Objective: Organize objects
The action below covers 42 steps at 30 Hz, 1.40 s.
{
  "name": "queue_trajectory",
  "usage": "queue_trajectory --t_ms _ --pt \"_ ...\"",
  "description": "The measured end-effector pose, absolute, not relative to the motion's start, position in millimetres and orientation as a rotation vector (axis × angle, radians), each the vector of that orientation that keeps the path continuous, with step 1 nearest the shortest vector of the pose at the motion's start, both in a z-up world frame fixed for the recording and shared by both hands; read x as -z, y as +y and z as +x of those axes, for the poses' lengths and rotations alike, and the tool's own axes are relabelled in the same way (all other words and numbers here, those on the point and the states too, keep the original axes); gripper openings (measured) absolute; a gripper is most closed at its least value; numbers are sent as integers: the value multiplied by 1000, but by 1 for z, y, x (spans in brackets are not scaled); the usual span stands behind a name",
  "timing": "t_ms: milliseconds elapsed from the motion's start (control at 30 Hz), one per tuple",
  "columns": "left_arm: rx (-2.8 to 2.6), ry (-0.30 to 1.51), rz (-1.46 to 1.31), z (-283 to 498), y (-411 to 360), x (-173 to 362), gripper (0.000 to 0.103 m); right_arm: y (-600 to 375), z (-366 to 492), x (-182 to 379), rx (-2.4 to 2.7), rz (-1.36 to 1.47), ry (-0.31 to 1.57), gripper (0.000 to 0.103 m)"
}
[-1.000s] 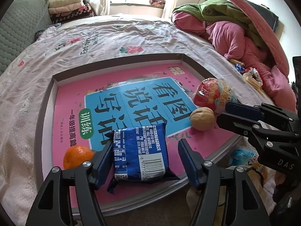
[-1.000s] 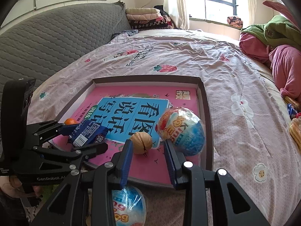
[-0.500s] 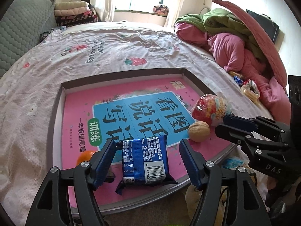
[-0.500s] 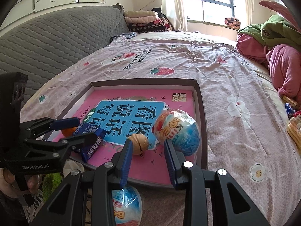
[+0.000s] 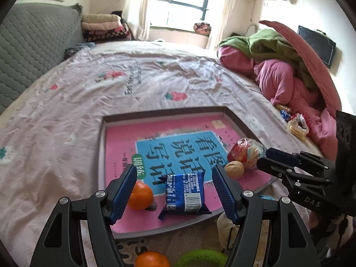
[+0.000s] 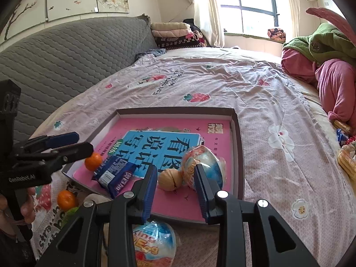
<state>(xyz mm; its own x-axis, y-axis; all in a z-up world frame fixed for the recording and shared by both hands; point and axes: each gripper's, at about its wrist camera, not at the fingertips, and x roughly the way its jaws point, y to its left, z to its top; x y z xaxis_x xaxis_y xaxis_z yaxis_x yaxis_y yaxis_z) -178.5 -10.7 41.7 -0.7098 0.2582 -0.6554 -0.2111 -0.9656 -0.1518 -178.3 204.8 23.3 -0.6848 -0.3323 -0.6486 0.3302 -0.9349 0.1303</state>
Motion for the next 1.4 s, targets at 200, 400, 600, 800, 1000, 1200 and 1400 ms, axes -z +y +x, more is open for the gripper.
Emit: queue_trajectory --t_ms 200,400,600,800,1000,1200,1400 --pt "-2737 -92 -1010 -162 -18 -55 72 204 -168 -33 2581 947 -15 34" --pt "-2743 -155 -1043 -152 -31 -51 72 201 -161 -40 2570 915 -14 34" --pt "-2762 -156 -1048 -142 -37 -49 72 201 -156 -46 2564 881 -22 34" --pt "-2762 -155 -1070 -139 -38 -45 72 199 -153 -48 2557 868 -19 34" --pt "-2757 -151 -1082 -134 -38 -41 72 200 -149 -51 2557 856 -20 34" --pt "-2752 -144 -1090 -128 -35 -39 72 202 -145 -52 2564 849 -26 35" --pt "-2742 -137 -1104 -119 -34 -36 72 202 -139 -54 2560 836 -28 36"
